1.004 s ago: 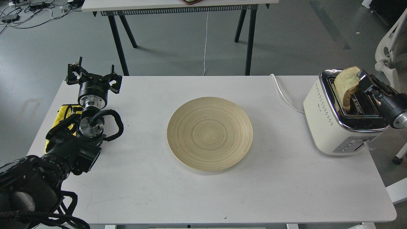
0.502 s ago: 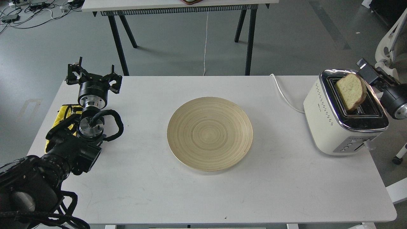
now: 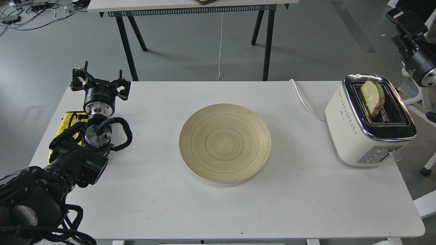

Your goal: Put bread in toaster with right arm

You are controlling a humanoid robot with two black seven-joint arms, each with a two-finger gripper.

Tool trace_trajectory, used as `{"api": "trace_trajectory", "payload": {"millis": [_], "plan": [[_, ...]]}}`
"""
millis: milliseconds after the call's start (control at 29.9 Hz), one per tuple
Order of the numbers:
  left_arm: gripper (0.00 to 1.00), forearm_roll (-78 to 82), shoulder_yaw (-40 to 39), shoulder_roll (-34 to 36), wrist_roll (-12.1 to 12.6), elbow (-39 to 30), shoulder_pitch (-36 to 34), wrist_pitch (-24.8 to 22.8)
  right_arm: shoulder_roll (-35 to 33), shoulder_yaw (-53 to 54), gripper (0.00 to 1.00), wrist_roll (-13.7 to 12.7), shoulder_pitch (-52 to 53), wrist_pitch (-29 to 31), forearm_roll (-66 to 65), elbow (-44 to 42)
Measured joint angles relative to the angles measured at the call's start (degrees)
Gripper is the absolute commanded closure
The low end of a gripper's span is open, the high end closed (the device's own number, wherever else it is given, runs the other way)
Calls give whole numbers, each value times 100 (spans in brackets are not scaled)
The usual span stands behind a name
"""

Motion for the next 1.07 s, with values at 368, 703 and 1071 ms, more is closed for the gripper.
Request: {"api": "trace_trajectory", "payload": {"millis": [368,703,1071], "plan": [[0,0,0,0,0,3,0,0,2146,642,3,533,-498,1415,2088,-861],[0,0,0,0,0,3,-2,0,3789,1639,3,506,-1016,3671,2726,-3312],[0,0,0,0,0,2,-2,0,3986,1663,2,528,-1025,3710,2735,-3702]]}}
